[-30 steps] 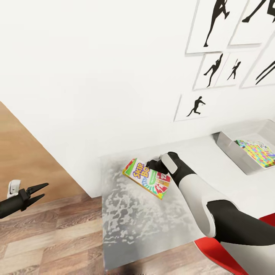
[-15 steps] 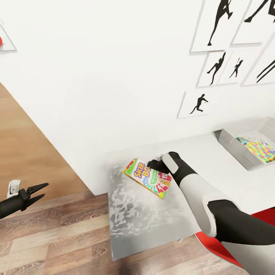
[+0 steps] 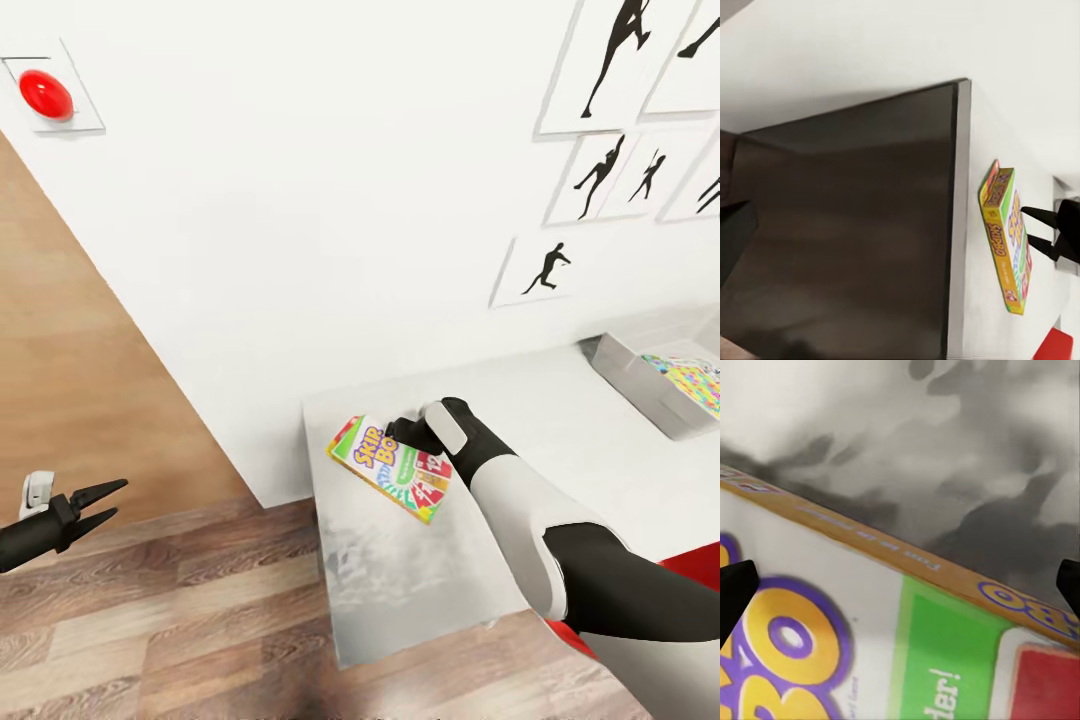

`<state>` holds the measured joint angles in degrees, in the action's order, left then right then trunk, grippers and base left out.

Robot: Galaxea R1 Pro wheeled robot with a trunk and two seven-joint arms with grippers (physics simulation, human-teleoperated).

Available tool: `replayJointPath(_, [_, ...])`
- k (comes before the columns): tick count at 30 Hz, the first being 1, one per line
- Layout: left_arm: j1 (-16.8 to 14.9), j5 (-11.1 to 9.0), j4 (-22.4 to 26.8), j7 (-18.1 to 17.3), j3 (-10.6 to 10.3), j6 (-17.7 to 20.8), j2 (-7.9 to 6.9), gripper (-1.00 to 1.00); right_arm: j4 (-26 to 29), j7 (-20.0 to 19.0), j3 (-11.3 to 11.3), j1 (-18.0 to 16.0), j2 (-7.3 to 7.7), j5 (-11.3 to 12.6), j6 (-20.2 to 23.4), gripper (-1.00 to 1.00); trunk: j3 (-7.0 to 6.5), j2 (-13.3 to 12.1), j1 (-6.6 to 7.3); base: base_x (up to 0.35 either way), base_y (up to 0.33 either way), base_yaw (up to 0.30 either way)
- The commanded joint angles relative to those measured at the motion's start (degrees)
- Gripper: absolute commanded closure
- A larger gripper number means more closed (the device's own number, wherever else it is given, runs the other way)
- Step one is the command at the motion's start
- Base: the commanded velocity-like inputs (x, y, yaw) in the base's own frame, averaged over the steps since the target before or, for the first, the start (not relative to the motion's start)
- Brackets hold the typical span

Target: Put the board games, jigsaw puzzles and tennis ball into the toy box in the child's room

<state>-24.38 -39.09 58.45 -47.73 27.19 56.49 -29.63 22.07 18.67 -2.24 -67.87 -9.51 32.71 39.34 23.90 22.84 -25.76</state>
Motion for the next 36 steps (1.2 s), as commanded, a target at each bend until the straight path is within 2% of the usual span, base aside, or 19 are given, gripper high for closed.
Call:
replayJointPath(1, [-0.05,0.16,0.0,-0.25,0.06,0.21,0.0,-1.0,-0.01,0.58,-0.31,0.04,0.02,0.51,0.3,-1.0,0.11,0.08,-0.02,-0.134,0.026,0.0])
replayJointPath(36, [-0.05,0.16,0.06,-0.25,0.07,0.26,0.01,-1.0,-0.01,0.58,-0.31,0.73,0.01,0.51,0.3,-1.0,0.11,0.08,-0.02,-0.063,0.102,0.0])
